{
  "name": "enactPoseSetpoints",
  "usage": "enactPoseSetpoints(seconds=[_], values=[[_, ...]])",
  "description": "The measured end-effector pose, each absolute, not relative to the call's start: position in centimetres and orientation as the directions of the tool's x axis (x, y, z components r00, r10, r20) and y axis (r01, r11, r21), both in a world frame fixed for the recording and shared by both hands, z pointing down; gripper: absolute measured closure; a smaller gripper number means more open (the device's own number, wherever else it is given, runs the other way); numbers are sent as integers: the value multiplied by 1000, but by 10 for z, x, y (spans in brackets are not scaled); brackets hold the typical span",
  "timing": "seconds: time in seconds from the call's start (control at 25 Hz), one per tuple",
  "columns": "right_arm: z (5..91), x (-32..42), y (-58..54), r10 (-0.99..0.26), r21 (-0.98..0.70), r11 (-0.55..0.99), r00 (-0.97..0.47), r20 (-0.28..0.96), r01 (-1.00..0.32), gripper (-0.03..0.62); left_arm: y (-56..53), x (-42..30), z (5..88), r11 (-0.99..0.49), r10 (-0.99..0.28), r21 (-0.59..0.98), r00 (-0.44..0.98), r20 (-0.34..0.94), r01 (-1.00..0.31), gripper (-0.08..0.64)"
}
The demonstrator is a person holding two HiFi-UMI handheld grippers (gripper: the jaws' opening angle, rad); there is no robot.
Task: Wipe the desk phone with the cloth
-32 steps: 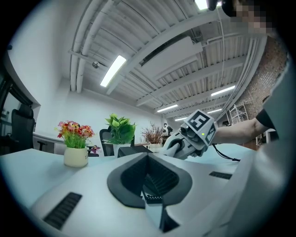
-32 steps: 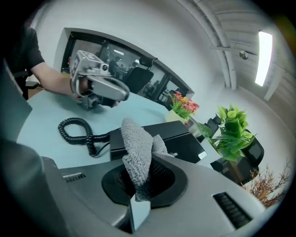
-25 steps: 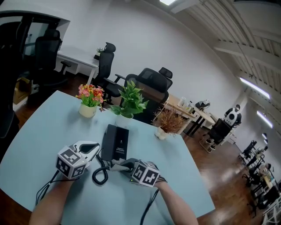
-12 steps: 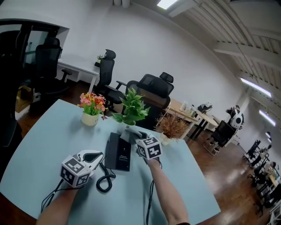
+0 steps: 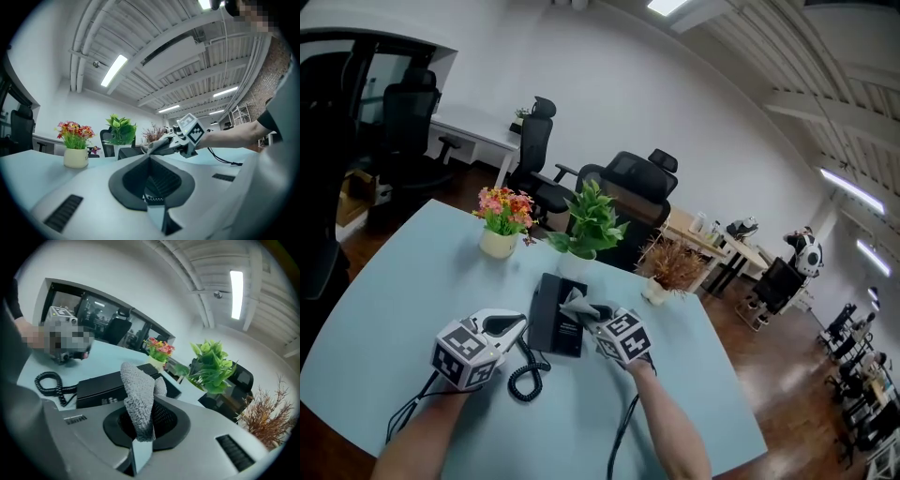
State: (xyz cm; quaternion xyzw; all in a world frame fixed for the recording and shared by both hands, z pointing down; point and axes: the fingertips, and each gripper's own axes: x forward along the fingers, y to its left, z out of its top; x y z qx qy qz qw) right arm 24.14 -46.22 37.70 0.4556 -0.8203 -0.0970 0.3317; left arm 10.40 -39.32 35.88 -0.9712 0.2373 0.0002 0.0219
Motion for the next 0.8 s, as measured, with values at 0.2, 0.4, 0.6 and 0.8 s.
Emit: enactPoseSetpoints(seconds=[0.2, 0.4, 0.6, 0.8], values=[[415, 226, -396, -714, 439, 686, -425, 556, -580, 598, -394, 105, 361, -886, -462, -40, 887, -9, -462, 565], [440, 224, -353, -619, 431, 774, -411, 669, -463, 598, -395, 107, 364, -886, -462, -38, 887, -8, -462, 565], [392, 238, -384, -713, 463, 691, -418, 563, -555, 598, -394, 108, 364, -887, -461, -36, 887, 3, -460, 563], [321, 272, -478, -895, 426, 436, -334, 296, -792, 598, -397, 112, 365, -888, -459, -32, 889, 6, -458, 563]])
